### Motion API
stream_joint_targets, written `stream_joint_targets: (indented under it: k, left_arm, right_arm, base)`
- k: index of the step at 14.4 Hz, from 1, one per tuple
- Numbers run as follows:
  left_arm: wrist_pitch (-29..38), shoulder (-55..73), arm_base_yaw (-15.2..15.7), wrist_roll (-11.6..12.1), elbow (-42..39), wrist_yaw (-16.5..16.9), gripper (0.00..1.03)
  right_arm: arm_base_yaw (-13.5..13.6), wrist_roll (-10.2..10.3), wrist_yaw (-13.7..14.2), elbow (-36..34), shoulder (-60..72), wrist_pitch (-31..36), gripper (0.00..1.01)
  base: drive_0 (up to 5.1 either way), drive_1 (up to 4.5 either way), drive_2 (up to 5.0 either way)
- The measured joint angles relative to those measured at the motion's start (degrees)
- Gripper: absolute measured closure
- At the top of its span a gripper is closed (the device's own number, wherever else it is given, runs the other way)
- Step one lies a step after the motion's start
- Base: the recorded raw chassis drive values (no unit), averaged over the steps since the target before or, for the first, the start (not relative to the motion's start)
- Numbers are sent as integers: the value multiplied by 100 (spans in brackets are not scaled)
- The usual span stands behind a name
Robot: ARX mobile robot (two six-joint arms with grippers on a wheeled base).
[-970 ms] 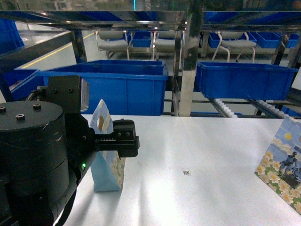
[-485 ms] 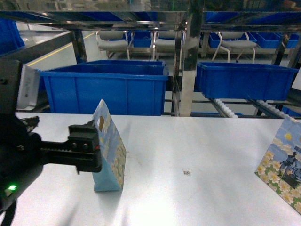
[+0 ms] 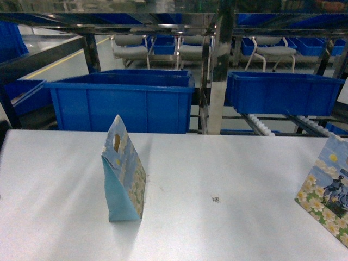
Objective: Move flower gift bag to table near conveyor
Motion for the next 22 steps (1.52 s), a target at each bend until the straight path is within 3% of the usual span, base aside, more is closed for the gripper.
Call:
stream_joint_targets:
  k: [2,3,5,6,7,9,10,12,13,20,22]
  left_arm:
    - [-529,-1403,459,-90,-61,177,5]
    - [-857,-1928,551,-90,-61,293,5]
    - [-892,-1993,551,-90,-59,339,5]
    - [-2153,-2424,627,7,74,684,15]
    - [-2957,-3106,627,90,72,811,29]
    - [-3519,-3650,629,105,-26,813,55]
    - [-3346,-3681,629,105,-188,820,65]
    - [-3757,-4157,627,107,-341,817,96]
    - [-4070,-4559,627,118,-343,822,101]
    - [-5576,-6111,627,120,-345,822,101]
    - [-5855,-6389,627,120,-345,820,101]
  right_arm:
    - [0,0,0,0,0,0,3]
    - [0,0,0,0,0,0,3]
    - [22,-9,55,-4,-2,26,4]
    - [369,-63,708,-92,-131,85,15]
    - [474,-122,887,-251,-328,13,30]
    - [472,-125,979,-409,-616,-101,56]
    - [472,-125,979,-450,-719,-175,67]
    - [472,-127,988,-601,-1073,-391,98]
    - [472,-149,990,-638,-1235,-501,99]
    - [472,-151,992,-837,-2085,-1056,99]
    - [472,-153,997,-833,-2957,-2129,99]
  base:
    - [0,0,0]
    - [0,0,0]
    - [0,0,0]
    - [0,0,0]
    - [0,0,0]
    - [0,0,0]
    - [0,0,0]
    - [0,0,0]
    - [0,0,0]
    - [0,0,0]
    - [0,0,0]
